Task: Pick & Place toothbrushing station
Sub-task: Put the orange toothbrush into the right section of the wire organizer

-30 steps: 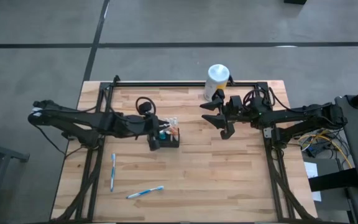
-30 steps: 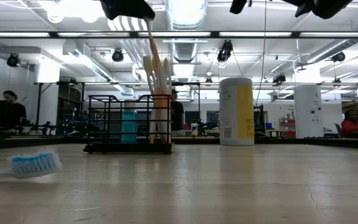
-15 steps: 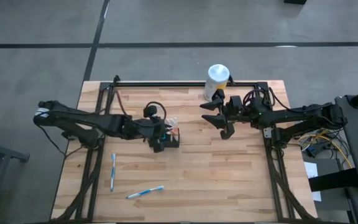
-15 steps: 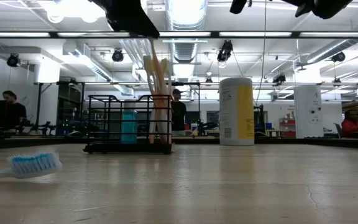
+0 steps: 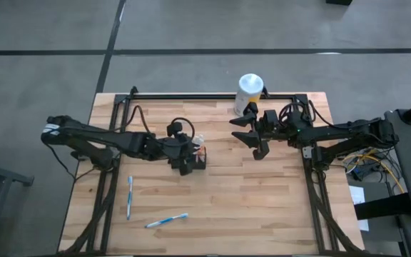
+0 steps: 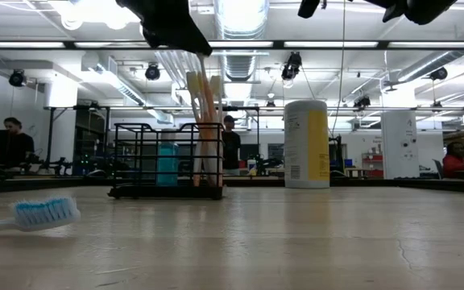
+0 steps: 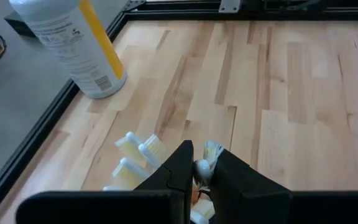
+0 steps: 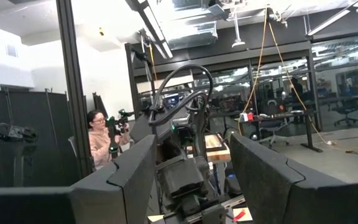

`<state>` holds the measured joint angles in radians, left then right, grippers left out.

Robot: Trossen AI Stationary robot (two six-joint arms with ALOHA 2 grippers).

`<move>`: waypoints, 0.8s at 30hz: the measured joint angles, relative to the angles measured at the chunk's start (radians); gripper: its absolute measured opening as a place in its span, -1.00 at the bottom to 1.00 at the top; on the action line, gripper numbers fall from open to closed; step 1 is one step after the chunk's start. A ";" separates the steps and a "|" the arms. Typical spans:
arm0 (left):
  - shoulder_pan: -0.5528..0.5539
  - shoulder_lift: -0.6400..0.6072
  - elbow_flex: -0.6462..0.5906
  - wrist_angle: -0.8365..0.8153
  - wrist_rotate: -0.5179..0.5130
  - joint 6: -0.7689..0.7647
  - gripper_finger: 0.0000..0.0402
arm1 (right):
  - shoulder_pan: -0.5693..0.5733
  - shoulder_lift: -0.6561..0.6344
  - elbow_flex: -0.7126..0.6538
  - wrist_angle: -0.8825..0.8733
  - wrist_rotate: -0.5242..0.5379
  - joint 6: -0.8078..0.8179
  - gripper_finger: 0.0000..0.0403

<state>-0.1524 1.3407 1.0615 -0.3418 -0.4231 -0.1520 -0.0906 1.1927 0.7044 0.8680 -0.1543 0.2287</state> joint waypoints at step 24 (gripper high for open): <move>0.002 0.005 -0.050 -0.001 0.037 0.047 -0.80 | 0.000 0.000 -0.002 -0.001 0.000 -0.004 0.01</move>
<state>-0.1505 1.3457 1.0117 -0.3424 -0.3856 -0.1046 -0.0906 1.1931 0.7025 0.8673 -0.1547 0.2249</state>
